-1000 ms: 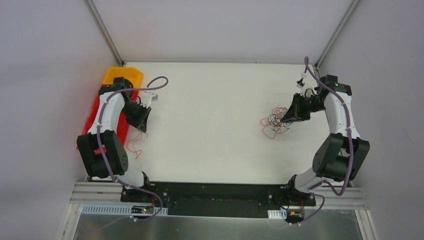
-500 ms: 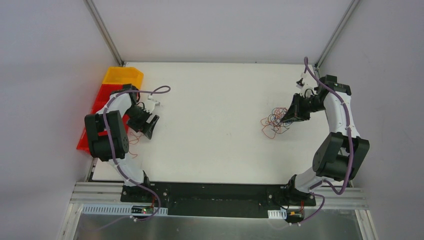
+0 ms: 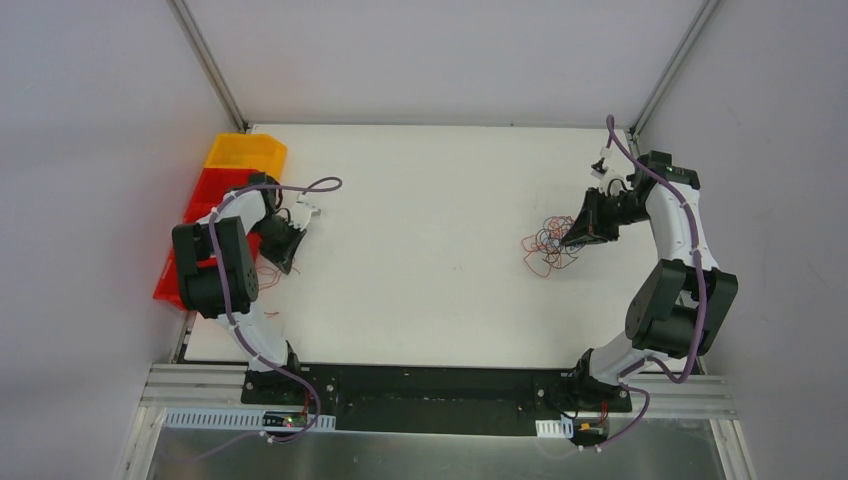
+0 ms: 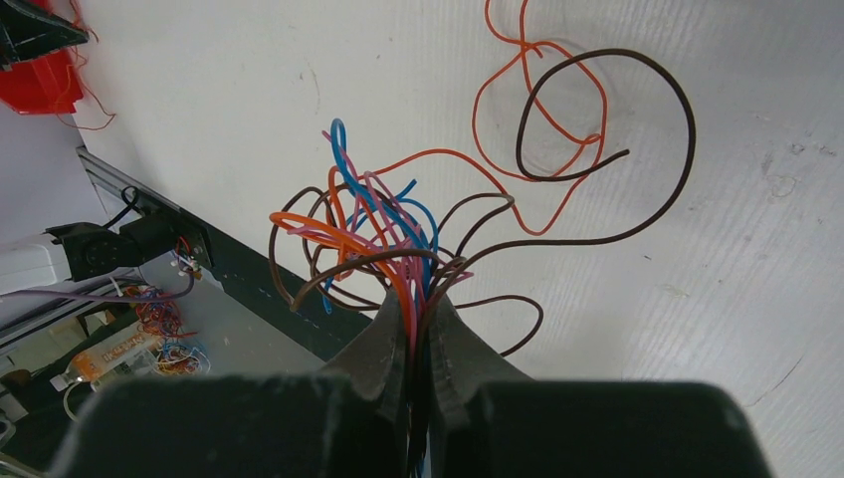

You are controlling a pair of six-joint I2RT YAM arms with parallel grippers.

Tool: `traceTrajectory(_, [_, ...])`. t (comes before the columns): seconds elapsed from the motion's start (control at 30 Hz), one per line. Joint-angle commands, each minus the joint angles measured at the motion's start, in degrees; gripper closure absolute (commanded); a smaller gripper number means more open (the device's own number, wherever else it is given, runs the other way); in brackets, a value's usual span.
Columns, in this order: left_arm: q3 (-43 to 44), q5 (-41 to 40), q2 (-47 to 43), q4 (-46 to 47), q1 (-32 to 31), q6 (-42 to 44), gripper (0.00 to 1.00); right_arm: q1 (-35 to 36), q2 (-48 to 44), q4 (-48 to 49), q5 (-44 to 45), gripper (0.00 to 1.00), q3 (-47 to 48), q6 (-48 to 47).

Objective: Untangle the cables

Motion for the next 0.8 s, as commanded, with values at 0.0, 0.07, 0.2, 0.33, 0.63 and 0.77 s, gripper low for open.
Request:
traceTrajectory(0.0, [-0.8, 2.69, -9.59, -4.92, 0.77, -0.67, 1.0, 0.26, -1.23, -0.37, -0.22, 1.0, -0.14, -0.81])
traceTrajectory(0.07, [3.31, 4.67, -14.32, -10.28, 2.73, -0.83, 1.0, 0.25, -1.81, -0.37, -0.55, 1.0, -0.14, -0.58])
traceTrajectory(0.2, [19.63, 9.1, -18.99, -23.35, 8.71, 0.29, 1.0, 0.29, -2.43, -0.37, -1.24, 1.0, 0.08, 0.12])
traceTrajectory(0.33, [29.34, 8.34, -20.56, -29.13, 14.42, 3.97, 1.0, 0.29, -3.17, -0.55, -1.73, 1.0, 0.68, 0.45])
traceTrajectory(0.63, [35.92, 9.82, -17.58, -30.01, 26.94, 9.59, 1.0, 0.38, -4.35, -1.53, -1.74, 1.0, 1.5, 0.43])
traceTrajectory(0.77, [43.86, 12.2, -14.76, -37.13, 29.99, 10.39, 1.0, 0.35, -4.09, -2.34, -1.1, 1.0, 2.34, 0.03])
